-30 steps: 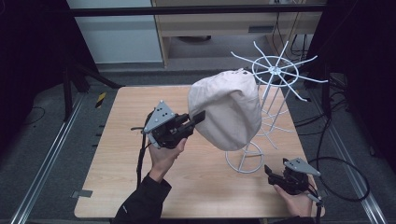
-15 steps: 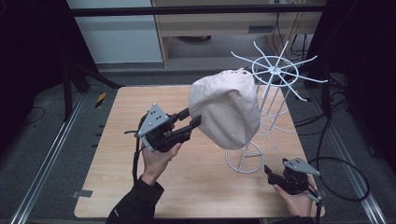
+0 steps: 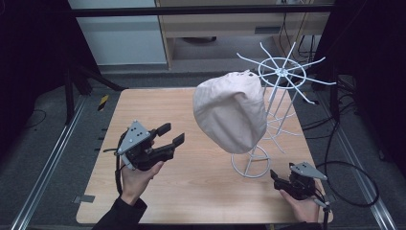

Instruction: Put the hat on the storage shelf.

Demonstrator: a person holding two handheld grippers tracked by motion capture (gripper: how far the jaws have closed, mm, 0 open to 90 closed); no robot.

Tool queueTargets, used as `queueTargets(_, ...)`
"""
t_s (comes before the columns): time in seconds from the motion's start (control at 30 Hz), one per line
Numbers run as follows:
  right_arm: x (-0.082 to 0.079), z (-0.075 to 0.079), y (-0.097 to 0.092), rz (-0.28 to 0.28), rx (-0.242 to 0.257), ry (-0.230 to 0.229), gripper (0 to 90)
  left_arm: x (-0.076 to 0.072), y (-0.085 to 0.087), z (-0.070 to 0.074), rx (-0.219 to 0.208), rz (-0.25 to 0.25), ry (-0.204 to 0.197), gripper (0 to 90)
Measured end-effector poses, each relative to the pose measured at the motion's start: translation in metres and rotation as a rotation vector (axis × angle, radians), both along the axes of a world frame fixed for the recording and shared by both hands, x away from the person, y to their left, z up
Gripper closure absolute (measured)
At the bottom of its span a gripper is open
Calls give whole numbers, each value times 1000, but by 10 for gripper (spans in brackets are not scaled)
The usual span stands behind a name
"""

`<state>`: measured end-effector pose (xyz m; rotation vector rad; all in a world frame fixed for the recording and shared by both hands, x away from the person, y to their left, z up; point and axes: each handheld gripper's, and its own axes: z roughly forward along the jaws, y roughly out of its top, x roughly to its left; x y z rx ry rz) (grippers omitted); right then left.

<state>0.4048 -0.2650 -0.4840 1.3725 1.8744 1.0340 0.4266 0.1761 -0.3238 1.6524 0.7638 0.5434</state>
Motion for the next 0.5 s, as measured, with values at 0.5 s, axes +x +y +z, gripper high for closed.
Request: queueTargets(0.5, 0, 0, 1, 1, -4, 2, 238, -9, 57, -77, 142, 122, 135, 317)
